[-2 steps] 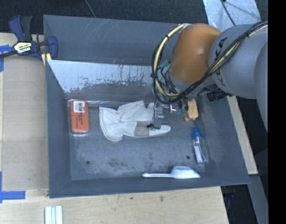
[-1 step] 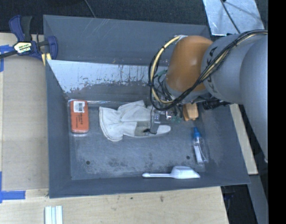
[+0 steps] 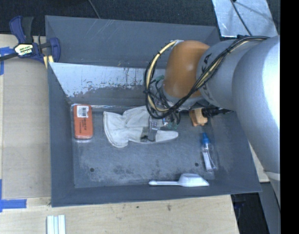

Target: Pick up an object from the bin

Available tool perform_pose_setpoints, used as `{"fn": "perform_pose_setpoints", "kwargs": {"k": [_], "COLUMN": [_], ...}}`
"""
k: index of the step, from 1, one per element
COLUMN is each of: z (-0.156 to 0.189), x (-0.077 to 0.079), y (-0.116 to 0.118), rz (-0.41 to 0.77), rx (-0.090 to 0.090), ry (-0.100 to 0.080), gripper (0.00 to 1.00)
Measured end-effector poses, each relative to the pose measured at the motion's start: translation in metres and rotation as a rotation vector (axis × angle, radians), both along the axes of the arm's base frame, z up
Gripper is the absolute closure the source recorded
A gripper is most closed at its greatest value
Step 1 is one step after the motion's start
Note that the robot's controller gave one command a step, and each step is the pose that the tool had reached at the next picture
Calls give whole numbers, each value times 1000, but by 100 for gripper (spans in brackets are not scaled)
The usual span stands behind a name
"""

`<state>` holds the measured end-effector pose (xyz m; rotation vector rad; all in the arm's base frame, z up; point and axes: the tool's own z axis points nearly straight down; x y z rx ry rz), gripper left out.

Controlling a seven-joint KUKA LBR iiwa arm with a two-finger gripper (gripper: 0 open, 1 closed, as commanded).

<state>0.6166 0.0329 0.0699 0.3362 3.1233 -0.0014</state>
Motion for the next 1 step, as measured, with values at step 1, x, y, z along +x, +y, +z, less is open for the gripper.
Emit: {"fn": "perform_pose_setpoints", "kwargs": {"k": [1], "z": [1], "x": [-7], "y": [8], "rz": [-84], "rx": [2], "ry": [2], "gripper": [100]}}
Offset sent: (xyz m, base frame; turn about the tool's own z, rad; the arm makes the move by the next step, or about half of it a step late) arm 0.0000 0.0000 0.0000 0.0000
